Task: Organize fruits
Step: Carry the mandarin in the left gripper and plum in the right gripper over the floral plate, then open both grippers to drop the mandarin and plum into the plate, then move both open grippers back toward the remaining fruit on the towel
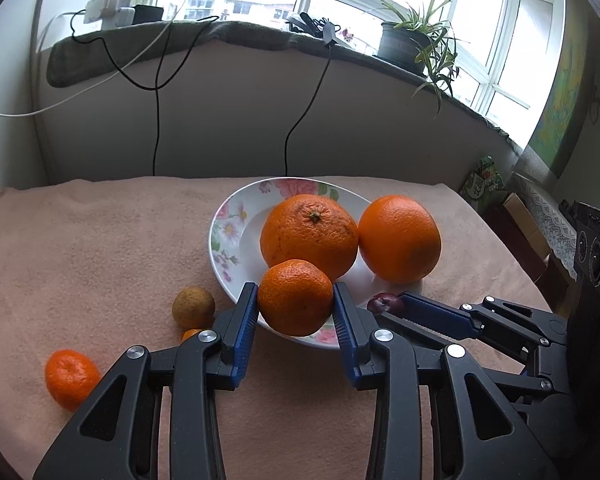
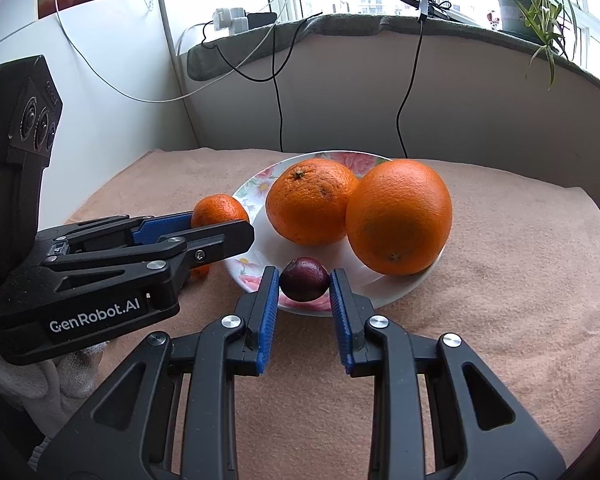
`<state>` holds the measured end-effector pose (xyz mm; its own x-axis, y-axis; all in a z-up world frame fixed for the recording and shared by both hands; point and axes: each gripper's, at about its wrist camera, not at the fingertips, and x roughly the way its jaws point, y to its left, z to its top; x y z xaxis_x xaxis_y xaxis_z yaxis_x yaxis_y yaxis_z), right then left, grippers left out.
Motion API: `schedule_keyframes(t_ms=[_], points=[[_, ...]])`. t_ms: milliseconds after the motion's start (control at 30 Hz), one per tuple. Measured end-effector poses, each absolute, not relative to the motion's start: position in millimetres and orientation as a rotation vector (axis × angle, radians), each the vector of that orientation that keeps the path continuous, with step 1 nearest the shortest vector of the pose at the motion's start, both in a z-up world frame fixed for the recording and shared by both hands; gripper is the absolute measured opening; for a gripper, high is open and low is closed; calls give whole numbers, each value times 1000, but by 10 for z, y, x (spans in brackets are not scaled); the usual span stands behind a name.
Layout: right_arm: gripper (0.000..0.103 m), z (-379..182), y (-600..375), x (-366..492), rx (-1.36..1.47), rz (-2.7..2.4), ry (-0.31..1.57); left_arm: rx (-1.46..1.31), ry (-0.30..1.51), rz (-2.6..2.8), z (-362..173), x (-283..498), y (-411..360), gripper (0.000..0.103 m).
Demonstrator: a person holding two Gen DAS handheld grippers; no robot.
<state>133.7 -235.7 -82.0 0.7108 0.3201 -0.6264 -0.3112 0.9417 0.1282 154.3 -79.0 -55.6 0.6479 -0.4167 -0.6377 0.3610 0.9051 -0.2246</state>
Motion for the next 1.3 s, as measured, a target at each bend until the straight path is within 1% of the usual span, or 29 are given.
schedule_keyframes(t_ms=[67, 100, 167, 200, 233, 267, 300, 333, 367, 467, 567, 633, 833, 1300], points=[[27, -822, -2357, 1338, 14, 351, 698, -78, 748, -439, -560, 1549, -790, 37], [27, -823, -2353, 1337, 13, 350, 698, -78, 746, -438, -559, 1549, -785, 44], [27, -823, -2345, 1337, 10, 349, 698, -82, 739, -438, -545, 1540, -773, 47], [29, -824, -2342, 1339, 7, 348, 698, -83, 736, -439, -535, 1537, -768, 49], [40, -824, -2338, 1342, 4, 345, 698, -81, 733, -438, -525, 1536, -766, 51], [49, -820, -2337, 1339, 2, 342, 694, -77, 729, -435, -517, 1534, -765, 56], [62, -812, -2335, 1327, -1, 340, 686, -75, 725, -431, -510, 1529, -762, 59], [66, -801, -2334, 1312, -4, 339, 677, -75, 723, -430, -503, 1525, -759, 59], [67, -790, -2333, 1302, -6, 340, 669, -76, 722, -430, -499, 1524, -754, 59], [74, -787, -2313, 1286, -17, 340, 665, -76, 725, -416, -499, 1526, -749, 74], [80, -784, -2305, 1271, -19, 340, 660, -73, 735, -406, -504, 1529, -759, 76], [88, -777, -2313, 1266, -16, 338, 656, -71, 745, -388, -514, 1531, -761, 81], [91, -769, -2335, 1262, -4, 335, 653, -84, 759, -376, -515, 1551, -745, 81], [91, -770, -2322, 1262, -13, 331, 664, -91, 755, -364, -489, 1536, -692, 81]])
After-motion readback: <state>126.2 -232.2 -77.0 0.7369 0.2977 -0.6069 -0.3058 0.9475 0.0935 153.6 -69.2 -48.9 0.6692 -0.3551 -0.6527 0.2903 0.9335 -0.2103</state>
